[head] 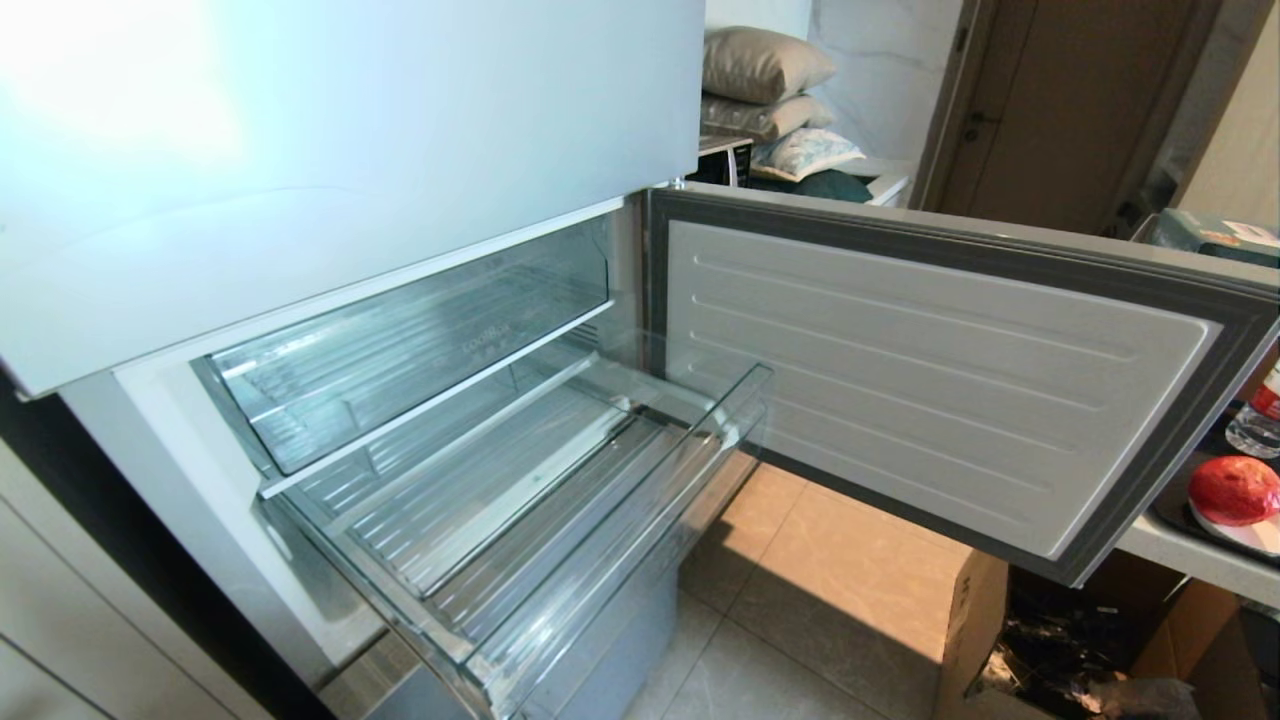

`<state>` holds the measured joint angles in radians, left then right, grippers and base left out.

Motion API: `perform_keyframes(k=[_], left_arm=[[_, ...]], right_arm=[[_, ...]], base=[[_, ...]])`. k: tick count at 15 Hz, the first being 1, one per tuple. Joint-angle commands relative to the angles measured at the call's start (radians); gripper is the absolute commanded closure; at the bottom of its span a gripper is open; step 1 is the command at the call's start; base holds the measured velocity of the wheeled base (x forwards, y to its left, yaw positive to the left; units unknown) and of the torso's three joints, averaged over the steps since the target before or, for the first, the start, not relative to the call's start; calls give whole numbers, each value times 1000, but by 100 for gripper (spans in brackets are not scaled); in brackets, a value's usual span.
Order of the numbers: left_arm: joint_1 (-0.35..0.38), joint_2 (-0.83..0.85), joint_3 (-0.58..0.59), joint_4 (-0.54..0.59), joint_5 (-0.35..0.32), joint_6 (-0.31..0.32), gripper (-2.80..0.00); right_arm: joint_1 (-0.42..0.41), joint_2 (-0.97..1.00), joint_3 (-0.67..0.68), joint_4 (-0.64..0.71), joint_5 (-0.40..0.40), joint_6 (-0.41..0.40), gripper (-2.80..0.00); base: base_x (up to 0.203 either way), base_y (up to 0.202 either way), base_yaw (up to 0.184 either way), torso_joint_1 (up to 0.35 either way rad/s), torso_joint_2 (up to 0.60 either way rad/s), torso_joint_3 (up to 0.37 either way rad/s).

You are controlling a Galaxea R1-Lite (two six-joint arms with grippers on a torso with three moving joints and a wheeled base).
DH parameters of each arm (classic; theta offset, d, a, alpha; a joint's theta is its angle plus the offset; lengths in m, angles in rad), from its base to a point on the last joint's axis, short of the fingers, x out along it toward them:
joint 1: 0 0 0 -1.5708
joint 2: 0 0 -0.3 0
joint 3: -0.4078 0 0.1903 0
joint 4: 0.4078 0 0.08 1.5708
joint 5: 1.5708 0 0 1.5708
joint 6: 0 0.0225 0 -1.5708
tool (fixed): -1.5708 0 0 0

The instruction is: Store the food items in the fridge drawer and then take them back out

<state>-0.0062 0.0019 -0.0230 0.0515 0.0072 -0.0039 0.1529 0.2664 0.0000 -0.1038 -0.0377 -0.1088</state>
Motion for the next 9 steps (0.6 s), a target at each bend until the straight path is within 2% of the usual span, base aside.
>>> perform_keyframes(k=[1,4,6,9], left_arm=[[0,0,0,1,0,-1,0],[0,0,0,1,0,-1,0],[0,0,0,1,1,-1,0],[0,0,0,1,1,-1,0]], right_arm=[[-38,7,2,-1,1,-12,0],[-93,-23,2,17,19,-25,0],[-123,-131,0,84,60,-33,0],[-138,-272,0,99,76,-30,0]], base=[[0,0,0,0,0,0],[0,0,0,0,0,0],[0,0,0,0,0,0],[0,0,0,0,0,0]])
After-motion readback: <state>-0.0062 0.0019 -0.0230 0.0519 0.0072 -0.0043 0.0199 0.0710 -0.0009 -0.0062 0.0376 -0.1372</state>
